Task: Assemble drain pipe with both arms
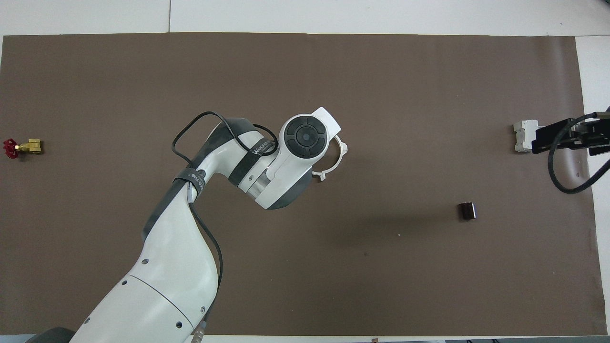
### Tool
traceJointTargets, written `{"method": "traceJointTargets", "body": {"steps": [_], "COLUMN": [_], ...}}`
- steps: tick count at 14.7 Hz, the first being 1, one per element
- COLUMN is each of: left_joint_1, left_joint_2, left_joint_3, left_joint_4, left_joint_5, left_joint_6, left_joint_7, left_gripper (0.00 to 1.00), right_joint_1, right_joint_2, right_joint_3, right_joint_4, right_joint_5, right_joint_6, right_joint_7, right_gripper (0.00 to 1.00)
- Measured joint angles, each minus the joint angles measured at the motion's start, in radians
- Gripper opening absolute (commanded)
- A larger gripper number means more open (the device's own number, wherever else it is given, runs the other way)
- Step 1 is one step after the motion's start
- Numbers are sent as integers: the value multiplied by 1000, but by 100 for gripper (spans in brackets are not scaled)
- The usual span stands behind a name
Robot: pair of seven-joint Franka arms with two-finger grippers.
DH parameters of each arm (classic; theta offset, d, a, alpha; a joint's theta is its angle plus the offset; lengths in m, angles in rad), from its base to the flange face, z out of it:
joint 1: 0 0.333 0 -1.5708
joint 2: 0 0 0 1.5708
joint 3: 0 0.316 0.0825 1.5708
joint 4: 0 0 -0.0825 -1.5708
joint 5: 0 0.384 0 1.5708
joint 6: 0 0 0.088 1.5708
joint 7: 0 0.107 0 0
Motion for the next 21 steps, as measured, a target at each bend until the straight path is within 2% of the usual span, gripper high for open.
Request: {"method": "traceJointTargets", "body": {"steps": [6, 7, 8, 9, 10, 16, 18, 21], "left_joint_1": [0, 0, 1, 3, 8, 40, 72, 162], "left_joint_2": [0, -1, -1, -2, -3, -63, -127, -278], "left_joint_3": [0, 0, 1, 1, 1, 6, 8, 10], "left_joint_4": [-3, -3, -3, -3, -3, -19, -67, -197], "left_joint_5": [0, 0, 0, 0, 0, 0, 0, 0], "left_joint_6": [8, 8, 10, 18, 26, 28, 27, 24], "left_joint_7": [1, 1, 1, -1, -2, -4, -2, 47], "left_gripper": [0, 13, 43, 85, 100, 100, 100, 100], "right_joint_1": [0, 0, 0, 0, 0, 0, 0, 0], "right_joint_2": [0, 0, 0, 0, 0, 0, 0, 0], "right_joint_3": [0, 0, 0, 0, 0, 0, 0, 1], "right_joint_4": [0, 0, 0, 0, 0, 0, 0, 0], "right_joint_5": [0, 0, 0, 0, 0, 0, 0, 0], "right_joint_6": [0, 0, 0, 0, 0, 0, 0, 0], "right_joint_7": [0, 0, 0, 0, 0, 0, 0, 0], "right_gripper": [100, 100, 100, 100, 100, 100, 100, 100]}}
